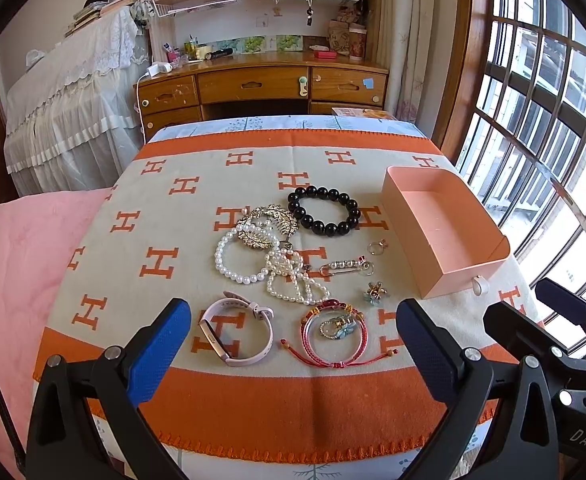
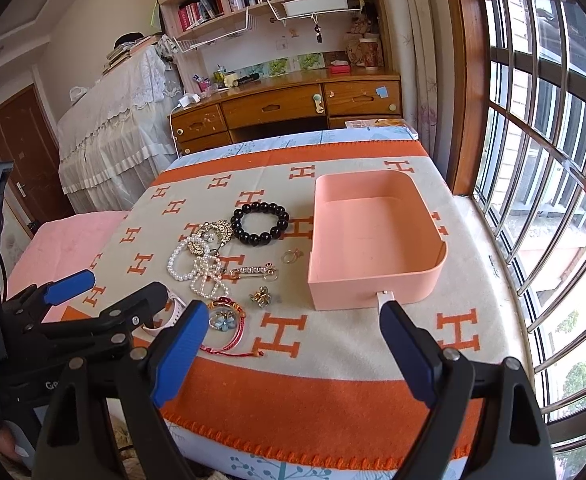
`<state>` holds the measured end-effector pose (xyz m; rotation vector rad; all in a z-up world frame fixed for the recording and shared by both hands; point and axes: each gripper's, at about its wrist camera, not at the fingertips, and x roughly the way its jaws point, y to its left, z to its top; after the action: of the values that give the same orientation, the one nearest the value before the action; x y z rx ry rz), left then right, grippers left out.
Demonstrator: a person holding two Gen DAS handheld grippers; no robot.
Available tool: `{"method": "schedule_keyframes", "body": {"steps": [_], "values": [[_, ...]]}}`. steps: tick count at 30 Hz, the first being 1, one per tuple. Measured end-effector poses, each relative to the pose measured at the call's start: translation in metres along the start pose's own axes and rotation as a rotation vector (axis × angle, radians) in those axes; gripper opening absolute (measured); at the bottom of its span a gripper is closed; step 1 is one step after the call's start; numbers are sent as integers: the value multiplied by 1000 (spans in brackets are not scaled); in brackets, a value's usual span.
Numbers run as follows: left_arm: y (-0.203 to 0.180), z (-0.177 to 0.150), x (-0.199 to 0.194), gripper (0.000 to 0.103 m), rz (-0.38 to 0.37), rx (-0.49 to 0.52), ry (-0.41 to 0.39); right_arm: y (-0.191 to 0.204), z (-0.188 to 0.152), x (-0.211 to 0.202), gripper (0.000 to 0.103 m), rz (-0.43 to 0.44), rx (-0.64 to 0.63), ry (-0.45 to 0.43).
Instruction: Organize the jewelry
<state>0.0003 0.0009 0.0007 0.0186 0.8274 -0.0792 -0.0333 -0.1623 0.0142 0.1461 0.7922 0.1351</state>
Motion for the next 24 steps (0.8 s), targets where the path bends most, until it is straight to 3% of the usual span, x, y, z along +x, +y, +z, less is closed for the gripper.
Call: {"method": "schedule_keyframes", "body": {"steps": [24], "values": [[6, -4, -9, 101, 23, 4, -14, 1, -1, -2, 89, 1, -2, -1]]}}
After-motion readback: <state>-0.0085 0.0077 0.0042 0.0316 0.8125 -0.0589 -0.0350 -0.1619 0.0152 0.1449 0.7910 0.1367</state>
